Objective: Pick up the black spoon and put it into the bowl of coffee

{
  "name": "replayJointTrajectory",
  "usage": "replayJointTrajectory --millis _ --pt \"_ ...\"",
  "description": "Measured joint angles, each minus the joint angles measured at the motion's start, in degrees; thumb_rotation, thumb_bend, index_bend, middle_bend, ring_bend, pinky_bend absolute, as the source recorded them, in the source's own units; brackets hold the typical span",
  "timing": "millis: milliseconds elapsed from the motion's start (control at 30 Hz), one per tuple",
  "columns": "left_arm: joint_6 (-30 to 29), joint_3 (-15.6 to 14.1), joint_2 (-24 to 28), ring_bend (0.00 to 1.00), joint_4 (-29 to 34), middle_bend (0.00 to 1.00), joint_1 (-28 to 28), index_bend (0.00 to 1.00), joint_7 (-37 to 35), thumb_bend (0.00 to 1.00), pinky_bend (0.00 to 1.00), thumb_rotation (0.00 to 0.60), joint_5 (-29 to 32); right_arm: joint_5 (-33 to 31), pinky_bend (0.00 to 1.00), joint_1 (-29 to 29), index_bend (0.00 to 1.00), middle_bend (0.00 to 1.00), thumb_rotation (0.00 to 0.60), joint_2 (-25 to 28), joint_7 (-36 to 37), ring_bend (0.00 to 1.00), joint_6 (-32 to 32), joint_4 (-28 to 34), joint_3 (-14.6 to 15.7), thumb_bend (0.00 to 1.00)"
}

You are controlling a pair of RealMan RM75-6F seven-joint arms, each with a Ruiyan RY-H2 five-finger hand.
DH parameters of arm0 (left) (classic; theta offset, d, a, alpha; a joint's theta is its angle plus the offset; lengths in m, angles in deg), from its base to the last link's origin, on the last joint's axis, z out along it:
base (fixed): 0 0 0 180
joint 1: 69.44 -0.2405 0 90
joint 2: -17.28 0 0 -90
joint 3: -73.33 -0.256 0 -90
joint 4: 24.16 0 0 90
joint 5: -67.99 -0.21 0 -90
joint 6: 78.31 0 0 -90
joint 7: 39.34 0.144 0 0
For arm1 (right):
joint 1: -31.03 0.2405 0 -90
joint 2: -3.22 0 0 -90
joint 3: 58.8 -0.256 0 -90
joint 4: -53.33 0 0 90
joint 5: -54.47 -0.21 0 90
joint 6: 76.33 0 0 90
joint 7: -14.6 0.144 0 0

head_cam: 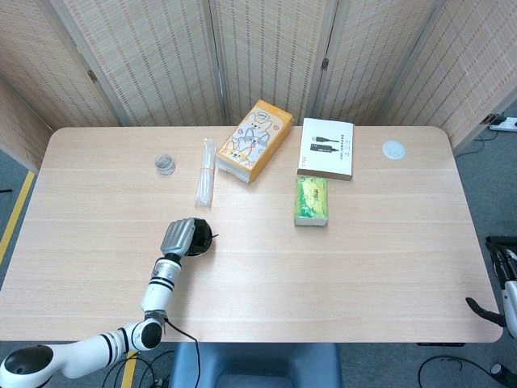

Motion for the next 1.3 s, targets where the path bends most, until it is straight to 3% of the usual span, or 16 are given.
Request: replayJointTrajectory --millis 300,500,667,767,900,1033,1167,1300 --pt "0.3 2.2 -1.6 1.00 -3.9 1.00 1.9 0.63 0.9 0.43 0.95 0.600 1.9 -0.2 0.22 -0.6 0.06 0.11 0.600 -0.1 0.7 0.23 0.6 -0.4 0.0 0.05" --pt "-0.7 1.8 -0.3 0.99 -2.5 0.98 1.2 0.25 1.5 0.30 0.94 0.600 1.7 0.1 0.22 -0.6 0.06 0.11 0.600 -0.3 1.1 0.23 0.8 -0.8 -0.1 0.05" --pt "-2.0 1.1 1.8 0.97 1.4 0.95 0.0 0.01 1.5 0.23 0.91 0.600 0.5 0.5 0.22 -0.5 0.05 0.11 0.600 -0.4 1.2 0.23 1.0 -1.0 -0.2 0.05" --pt "-3.3 0.5 4.0 0.93 5.0 0.90 -1.1 0.00 1.2 0.22 0.90 0.600 -0.7 0.8 0.22 -0.5 0.05 0.11 0.600 -0.1 1.1 0.23 1.3 -0.9 -0.2 0.05" --pt "-7.0 0.1 8.0 0.81 11.0 0.78 -3.7 0.00 -0.2 0.22 0.89 0.600 -3.0 0.8 0.22 -0.7 0.05 0.12 0.600 0.2 1.1 0.23 1.7 -0.7 -0.2 0.05" --pt "-11.7 -0.4 12.9 0.71 15.3 0.70 -6.9 0.13 -1.6 0.22 0.83 0.600 -5.7 1.0 0.22 -0.5 0.05 0.12 0.600 0.4 1.2 0.23 1.4 -0.4 -0.2 0.05" --pt "-15.7 -1.7 17.9 0.61 17.7 0.63 -10.0 0.24 -0.9 0.22 0.71 0.600 -8.0 1.1 0.22 0.0 0.05 0.12 0.600 0.8 0.8 0.23 0.3 0.0 -0.1 0.05" --pt "-20.4 -3.7 22.2 0.44 18.9 0.53 -13.9 0.24 1.5 0.22 0.56 0.600 -10.1 2.1 0.22 1.1 0.05 0.12 0.600 1.5 0.6 0.23 -1.5 0.4 0.3 0.07"
